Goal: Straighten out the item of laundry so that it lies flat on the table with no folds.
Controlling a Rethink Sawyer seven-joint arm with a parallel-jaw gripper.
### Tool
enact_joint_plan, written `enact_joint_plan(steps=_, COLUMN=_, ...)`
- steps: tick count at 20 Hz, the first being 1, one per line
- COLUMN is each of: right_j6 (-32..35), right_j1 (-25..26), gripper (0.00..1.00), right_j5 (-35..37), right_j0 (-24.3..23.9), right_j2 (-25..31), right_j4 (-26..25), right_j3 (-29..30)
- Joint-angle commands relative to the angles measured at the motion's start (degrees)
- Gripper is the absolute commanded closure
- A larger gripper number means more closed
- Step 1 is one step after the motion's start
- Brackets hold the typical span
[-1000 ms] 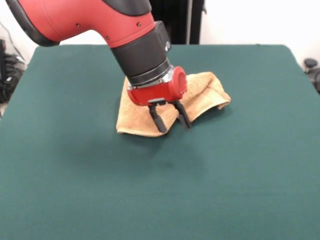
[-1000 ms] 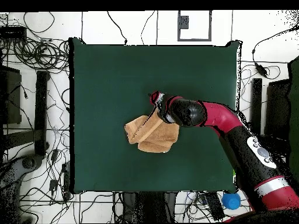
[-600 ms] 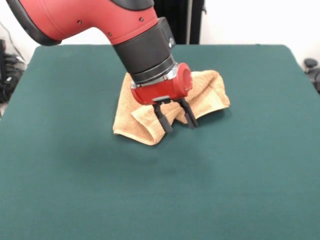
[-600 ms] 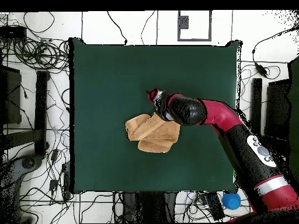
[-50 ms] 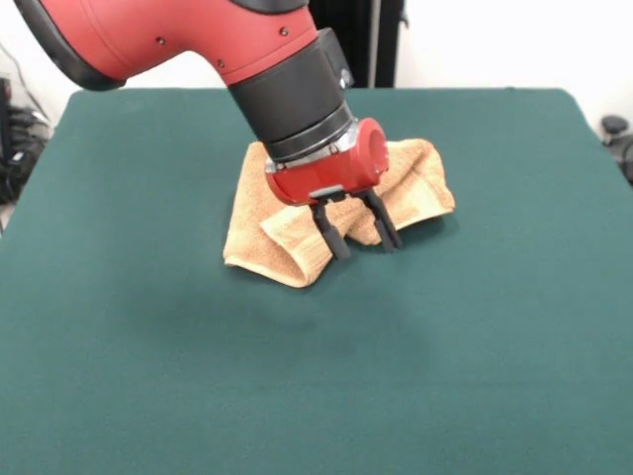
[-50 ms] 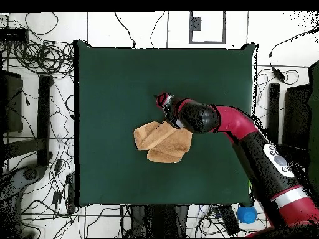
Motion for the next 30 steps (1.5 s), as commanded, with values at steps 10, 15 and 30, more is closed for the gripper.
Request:
enact_joint_plan(steps=10, right_j6=-11.25, right_j1=0.45, gripper=0.00, right_j5=16.51, right_j0=-11.11, right_j2=9.80, right_j4=4.51, right_j3=19.60)
enact_joint_plan(steps=15, right_j6=-12.09, right_j1=1.36, gripper=0.00, right_j5=21.39, right_j0=-11.78, right_j2=9.77, right_j4=4.73, right_j3=19.37)
enact_joint_plan(steps=30, right_j6=-17.25, right_j1=4.58, gripper=0.00, right_j5=15.04, right_j0=-0.35, right_j2=-1.39, right_j4=-22.85, right_j3=-2.94)
